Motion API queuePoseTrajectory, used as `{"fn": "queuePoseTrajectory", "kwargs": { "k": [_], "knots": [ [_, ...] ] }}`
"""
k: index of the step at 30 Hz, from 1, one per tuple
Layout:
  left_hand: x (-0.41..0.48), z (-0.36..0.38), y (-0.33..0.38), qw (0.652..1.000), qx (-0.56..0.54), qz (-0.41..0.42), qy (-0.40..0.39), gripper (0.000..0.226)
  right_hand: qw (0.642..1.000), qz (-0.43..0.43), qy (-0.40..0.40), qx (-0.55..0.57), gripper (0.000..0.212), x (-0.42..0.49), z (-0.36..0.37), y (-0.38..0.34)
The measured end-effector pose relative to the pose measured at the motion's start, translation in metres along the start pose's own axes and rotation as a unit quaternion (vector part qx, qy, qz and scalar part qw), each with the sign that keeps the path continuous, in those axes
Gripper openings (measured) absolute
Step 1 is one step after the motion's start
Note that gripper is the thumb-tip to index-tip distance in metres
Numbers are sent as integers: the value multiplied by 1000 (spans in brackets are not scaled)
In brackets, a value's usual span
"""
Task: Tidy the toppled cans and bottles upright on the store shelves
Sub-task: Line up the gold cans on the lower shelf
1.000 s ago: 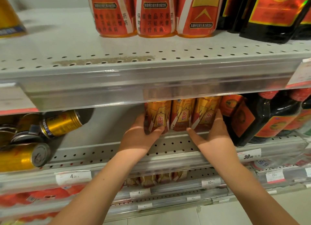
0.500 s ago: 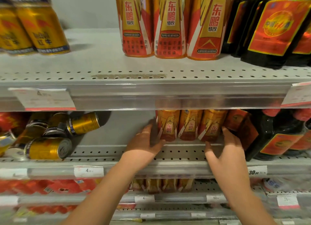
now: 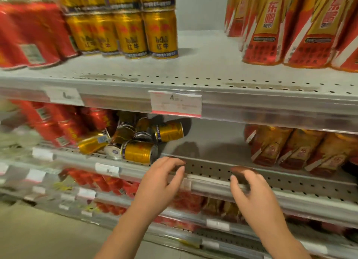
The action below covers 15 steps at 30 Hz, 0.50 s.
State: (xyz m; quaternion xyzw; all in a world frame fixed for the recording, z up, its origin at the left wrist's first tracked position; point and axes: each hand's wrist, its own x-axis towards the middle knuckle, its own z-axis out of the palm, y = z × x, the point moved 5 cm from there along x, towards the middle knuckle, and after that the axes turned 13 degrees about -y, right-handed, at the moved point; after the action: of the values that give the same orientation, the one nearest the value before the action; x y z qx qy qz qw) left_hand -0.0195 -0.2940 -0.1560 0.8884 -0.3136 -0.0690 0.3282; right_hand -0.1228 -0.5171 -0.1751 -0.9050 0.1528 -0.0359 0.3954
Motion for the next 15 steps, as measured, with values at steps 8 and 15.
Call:
{"fn": "queuePoseTrajectory", "kwargs": {
  "k": [8,15],
  "knots": [
    [-21,-102,-90,996,-13,52,69,14,1000,-5,10,-9,27,37,95,-99],
    [2,-133,-116,977,200,69,-13,44,997,-63,-40,-27,60,65,130,-155]
  ]
}}
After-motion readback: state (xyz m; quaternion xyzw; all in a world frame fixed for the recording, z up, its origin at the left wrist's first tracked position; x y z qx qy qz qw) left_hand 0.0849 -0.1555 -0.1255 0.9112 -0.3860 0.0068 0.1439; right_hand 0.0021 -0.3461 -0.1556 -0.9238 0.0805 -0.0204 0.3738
